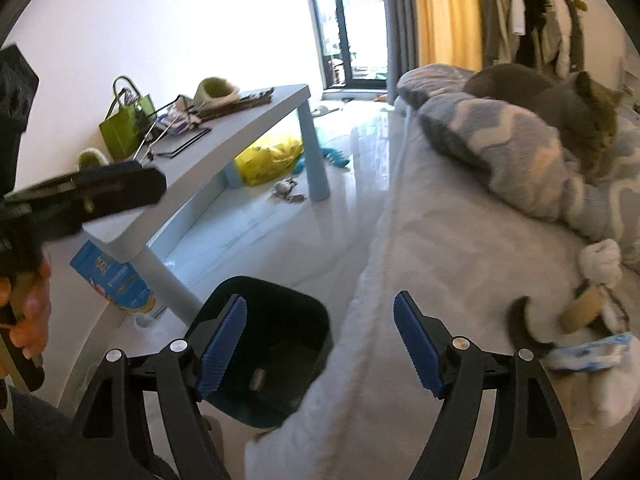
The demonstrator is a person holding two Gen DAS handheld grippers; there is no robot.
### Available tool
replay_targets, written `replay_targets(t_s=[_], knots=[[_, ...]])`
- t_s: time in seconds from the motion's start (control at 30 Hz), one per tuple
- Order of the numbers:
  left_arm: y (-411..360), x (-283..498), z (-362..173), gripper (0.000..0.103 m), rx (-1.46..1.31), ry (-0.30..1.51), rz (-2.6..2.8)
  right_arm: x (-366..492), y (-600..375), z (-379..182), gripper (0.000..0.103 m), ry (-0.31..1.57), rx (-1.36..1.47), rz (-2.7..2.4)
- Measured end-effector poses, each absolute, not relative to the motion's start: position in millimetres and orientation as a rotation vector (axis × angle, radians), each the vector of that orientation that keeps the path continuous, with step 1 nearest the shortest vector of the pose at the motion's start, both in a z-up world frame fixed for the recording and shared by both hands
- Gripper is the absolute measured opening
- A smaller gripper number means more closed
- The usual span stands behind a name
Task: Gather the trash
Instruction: 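Return the right tool to the bed and grasp the white sock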
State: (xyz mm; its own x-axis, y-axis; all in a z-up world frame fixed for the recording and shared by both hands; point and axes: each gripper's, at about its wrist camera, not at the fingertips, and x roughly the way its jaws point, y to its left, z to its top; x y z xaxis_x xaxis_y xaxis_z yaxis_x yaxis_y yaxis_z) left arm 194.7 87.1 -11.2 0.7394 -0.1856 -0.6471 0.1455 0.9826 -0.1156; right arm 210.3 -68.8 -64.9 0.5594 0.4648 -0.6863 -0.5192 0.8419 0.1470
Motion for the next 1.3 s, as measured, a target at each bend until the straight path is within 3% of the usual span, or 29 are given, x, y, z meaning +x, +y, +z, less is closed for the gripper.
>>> replay_targets(t_s=[0.5, 1.3], knots=[[21.6, 199.9, -17.6, 0.092, -0.04, 0.719, -0.281, 202.7, -168.6, -51.7, 0.077, 0.728, -0.052, 0.45], [-74.6, 205.3, -31.7, 0.092, 0.012, 0.739, -0.425, 199.3, -277.0, -82.3, 0.077, 0.756, 0.017, 0.345]])
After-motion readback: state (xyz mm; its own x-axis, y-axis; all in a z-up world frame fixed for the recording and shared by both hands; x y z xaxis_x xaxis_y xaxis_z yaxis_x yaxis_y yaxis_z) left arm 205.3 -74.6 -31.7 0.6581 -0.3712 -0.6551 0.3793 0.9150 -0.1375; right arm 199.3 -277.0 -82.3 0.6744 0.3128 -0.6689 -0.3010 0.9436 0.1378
